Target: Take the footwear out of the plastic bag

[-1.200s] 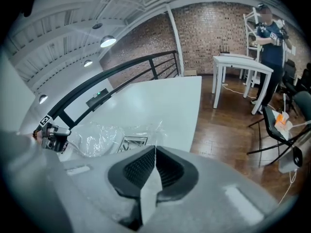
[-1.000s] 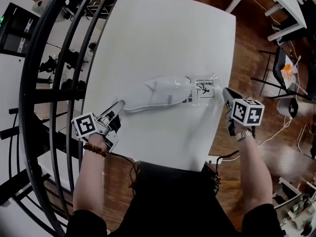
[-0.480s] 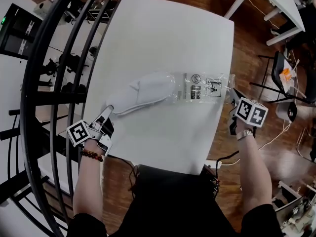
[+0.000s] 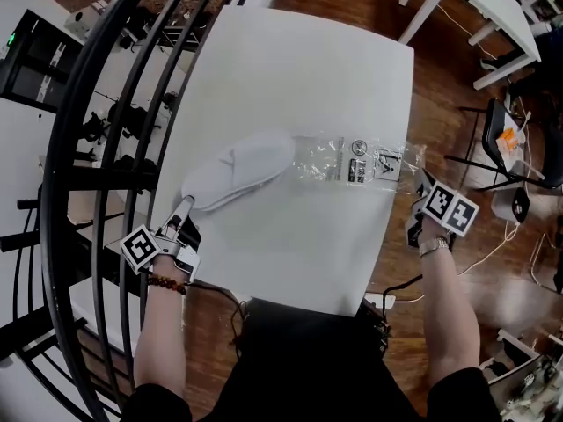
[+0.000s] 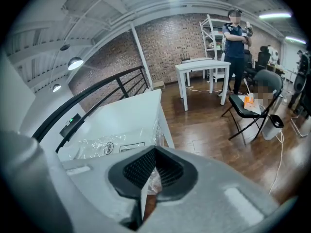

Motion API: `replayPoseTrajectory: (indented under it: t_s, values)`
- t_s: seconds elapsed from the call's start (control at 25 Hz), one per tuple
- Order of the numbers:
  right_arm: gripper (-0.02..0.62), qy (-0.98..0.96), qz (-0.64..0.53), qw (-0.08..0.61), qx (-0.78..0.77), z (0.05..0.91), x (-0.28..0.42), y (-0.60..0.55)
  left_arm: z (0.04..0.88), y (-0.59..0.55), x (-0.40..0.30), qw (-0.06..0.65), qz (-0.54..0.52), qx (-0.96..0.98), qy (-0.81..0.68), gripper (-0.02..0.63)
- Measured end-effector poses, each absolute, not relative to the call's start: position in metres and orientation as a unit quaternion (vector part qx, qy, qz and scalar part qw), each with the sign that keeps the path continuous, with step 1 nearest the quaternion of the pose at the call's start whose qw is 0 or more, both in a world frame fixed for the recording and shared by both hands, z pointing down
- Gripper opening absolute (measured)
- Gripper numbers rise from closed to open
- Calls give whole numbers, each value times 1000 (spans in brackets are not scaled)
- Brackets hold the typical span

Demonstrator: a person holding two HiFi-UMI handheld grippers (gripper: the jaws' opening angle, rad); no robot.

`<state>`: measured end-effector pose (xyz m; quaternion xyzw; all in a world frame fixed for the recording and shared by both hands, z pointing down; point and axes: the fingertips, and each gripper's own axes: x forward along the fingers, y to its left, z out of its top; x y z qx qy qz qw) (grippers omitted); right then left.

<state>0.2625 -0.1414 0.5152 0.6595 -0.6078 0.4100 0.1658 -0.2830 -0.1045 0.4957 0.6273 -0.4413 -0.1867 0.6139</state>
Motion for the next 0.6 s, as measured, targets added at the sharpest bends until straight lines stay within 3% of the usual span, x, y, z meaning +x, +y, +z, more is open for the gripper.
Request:
replayPoseTrajectory:
  t_s: [0.6]
  values:
    - [-5,-583,450,103,668,510,246,-128,498,-93,-291,609,-209,611,-461,77]
